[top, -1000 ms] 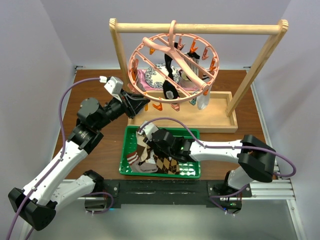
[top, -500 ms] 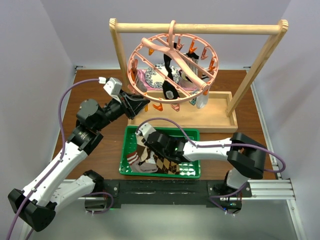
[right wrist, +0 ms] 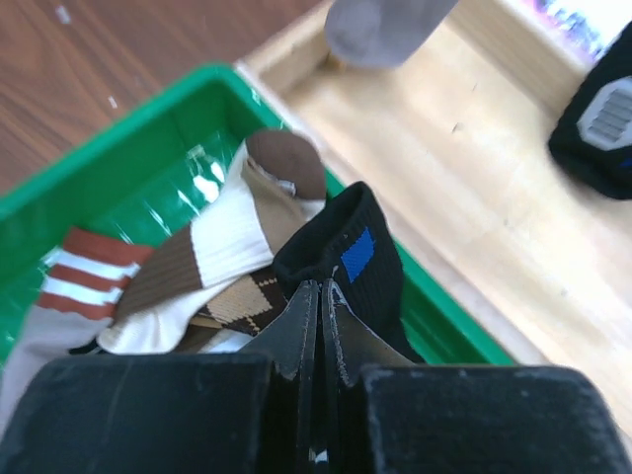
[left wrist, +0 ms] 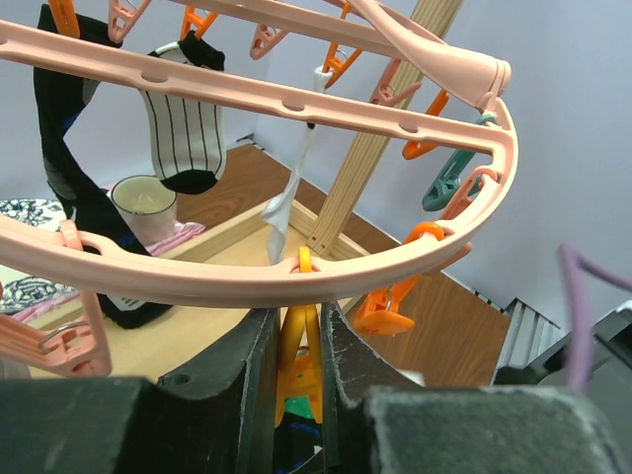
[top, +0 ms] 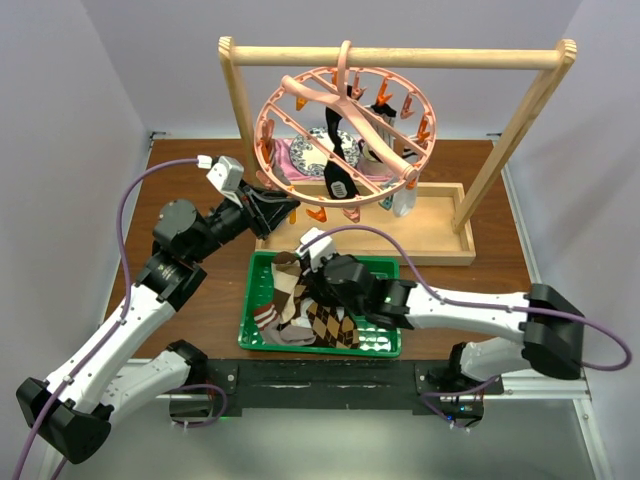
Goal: Clip the socks to the hanger
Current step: Pick up the sock from the bin, then clamp the sock onto the hanger.
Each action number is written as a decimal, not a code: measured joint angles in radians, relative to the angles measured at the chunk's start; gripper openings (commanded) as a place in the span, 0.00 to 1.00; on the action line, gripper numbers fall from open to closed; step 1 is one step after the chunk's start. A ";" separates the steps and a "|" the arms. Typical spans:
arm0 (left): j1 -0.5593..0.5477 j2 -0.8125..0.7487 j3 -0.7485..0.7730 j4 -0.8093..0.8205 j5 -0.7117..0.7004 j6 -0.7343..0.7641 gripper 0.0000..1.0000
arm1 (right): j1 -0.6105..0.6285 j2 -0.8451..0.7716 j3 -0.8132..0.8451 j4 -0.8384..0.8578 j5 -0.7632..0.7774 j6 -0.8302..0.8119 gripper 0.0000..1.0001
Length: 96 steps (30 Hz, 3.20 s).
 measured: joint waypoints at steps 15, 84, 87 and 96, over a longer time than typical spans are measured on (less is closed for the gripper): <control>0.000 -0.005 -0.012 0.017 0.001 -0.001 0.00 | 0.036 -0.311 -0.004 0.002 -0.046 0.032 0.00; -0.062 0.057 0.014 -0.020 -0.190 0.084 0.00 | 0.052 -0.091 0.214 0.140 0.079 -0.011 0.00; -0.062 0.057 0.014 -0.020 -0.197 0.082 0.00 | 0.053 -0.090 0.227 0.145 0.081 -0.013 0.00; -0.063 0.057 0.014 -0.020 -0.197 0.079 0.00 | 0.056 -0.073 0.255 0.152 0.087 -0.027 0.00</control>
